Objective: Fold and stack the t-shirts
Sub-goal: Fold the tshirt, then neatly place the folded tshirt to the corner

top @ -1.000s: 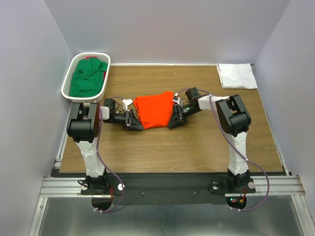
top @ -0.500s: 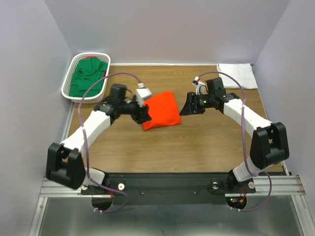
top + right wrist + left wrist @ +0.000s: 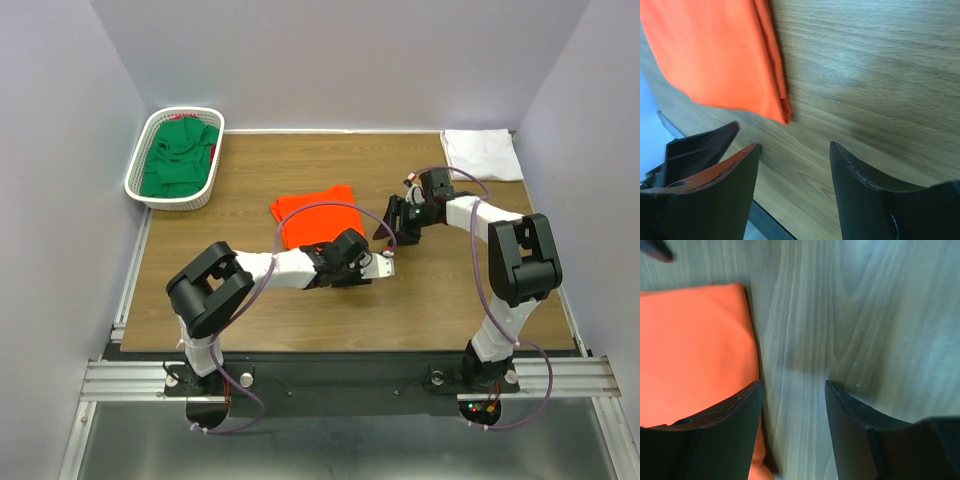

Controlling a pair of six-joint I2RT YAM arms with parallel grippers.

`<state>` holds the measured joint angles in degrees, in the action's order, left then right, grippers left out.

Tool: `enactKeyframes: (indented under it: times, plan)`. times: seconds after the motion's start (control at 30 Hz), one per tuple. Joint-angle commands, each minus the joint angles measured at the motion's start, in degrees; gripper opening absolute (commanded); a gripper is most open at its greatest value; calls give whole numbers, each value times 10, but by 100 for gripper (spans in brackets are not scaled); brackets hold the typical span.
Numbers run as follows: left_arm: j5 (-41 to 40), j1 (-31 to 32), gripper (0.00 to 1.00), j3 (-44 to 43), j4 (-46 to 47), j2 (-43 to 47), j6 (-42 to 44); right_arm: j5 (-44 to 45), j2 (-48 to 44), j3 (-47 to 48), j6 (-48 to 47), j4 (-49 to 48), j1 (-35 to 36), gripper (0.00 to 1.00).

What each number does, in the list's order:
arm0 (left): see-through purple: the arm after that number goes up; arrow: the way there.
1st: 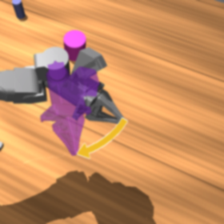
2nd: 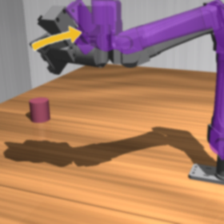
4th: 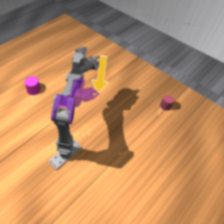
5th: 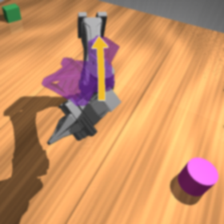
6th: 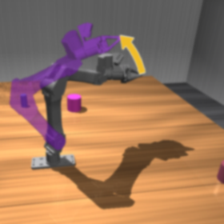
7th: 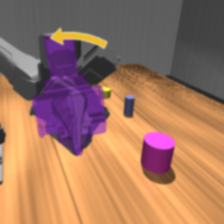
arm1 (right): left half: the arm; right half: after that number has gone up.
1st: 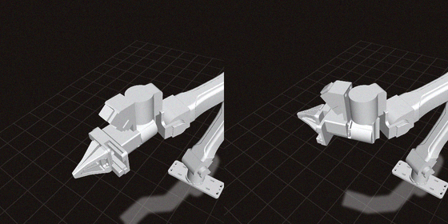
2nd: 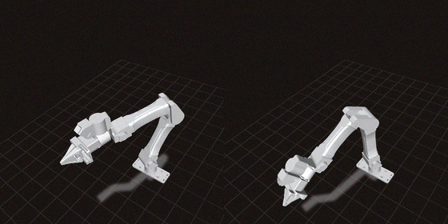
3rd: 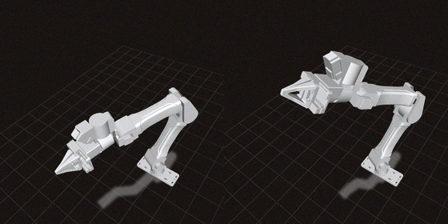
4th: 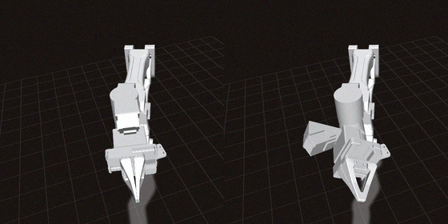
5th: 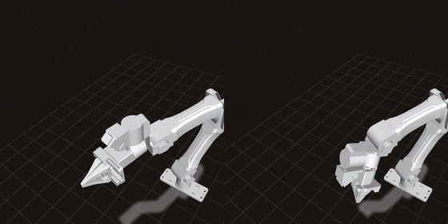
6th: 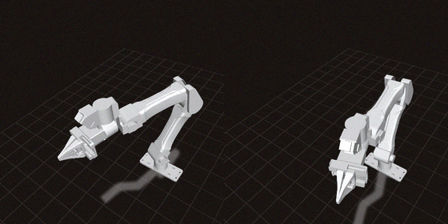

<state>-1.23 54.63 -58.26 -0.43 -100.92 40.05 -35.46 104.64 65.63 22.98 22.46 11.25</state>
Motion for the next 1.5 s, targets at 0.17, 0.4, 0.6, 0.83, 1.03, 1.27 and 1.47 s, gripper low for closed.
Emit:
enactKeyframes:
  times: [0.17, 0.4, 0.6, 0.83, 1.03, 1.27, 1.47]
  plan:
    - [-160, 10, 59, -16, 151, -84, 75, -36, 17, -6, 64, -62, 1, 65]
    - [-79, -6, 11, -46, 131, -66, 50, -44, 36, -8, 94, -108, 1, 66]
    - [100, -58, 0, -72, 50, 7, -51, -70, 36, -41, 192, -248, 2, 71]
    - [161, -89, 0, -105, 33, 11, -89, -99, 77, -44, 292, -323, 24, 78]
    - [179, -97, 0, -123, 17, 3, -91, -79, 82, -81, 369, -450, 45, 80]
    - [200, -101, 0, -117, 17, 6, -101, 1, 131, -64, 395, -510, 44, 63]
    - [206, -102, 0, -114, 20, 4, -106, 52, 174, -39, 411, -559, 49, 56]
